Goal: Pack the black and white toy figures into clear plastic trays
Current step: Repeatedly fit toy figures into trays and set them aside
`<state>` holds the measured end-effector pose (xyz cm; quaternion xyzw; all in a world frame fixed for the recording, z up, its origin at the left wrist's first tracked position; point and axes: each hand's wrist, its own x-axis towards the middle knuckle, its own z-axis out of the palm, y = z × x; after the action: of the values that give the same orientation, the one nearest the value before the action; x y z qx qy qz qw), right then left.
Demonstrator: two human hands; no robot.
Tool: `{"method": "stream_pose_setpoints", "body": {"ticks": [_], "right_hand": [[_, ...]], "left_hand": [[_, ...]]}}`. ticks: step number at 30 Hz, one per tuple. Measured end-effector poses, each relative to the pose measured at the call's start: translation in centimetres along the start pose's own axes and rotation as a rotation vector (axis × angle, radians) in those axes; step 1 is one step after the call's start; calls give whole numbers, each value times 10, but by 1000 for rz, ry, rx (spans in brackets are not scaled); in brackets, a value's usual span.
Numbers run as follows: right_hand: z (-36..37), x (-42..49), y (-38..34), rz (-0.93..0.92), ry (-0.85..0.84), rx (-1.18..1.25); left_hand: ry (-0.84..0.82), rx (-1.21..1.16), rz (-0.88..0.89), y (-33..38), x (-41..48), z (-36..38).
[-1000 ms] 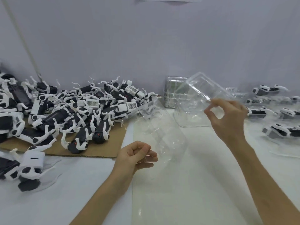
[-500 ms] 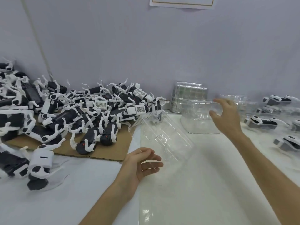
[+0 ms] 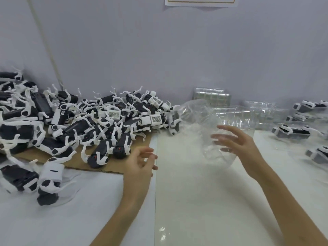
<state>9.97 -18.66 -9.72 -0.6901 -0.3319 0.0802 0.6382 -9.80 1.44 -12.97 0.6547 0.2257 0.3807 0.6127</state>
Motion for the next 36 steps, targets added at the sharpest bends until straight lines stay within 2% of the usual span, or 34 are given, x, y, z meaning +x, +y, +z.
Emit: {"method": "stream_pose_setpoints", "body": {"ticks": [3,5,7,9,12,15,18,23,26,30,33,36], "right_hand": [[-16,-2,0,81,-200,-46],[-14,-4,2,173,-380,-103],[-6,-5,5,230,-481,-163],[5,-6,6,230,-442,-229],[19,-4,8,184,-238,-236],[28,-3,14,144,-123,-181],[31,-3,15,139,-127,-141],[18,-3,8,186,-377,-173],[22,-3,9,137,-281,-138],[32,-3,15,81,-91,-221],[35,-2,17,71,-52,-256],[36,-3,18,52,-30,-283]], "left_hand": [[94,35,103,6,13,-6],[95,134,173,11,28,-6],[53,308,227,15,45,-3],[2,558,307,17,65,1],[-34,961,444,17,102,5],[-103,1212,444,17,138,6],[-144,1186,312,8,161,4],[-112,1027,325,-8,169,3],[-84,1011,360,-9,169,2],[-52,1039,384,-7,167,1],[-52,969,407,-5,162,-1],[-46,803,428,3,153,0]]}}
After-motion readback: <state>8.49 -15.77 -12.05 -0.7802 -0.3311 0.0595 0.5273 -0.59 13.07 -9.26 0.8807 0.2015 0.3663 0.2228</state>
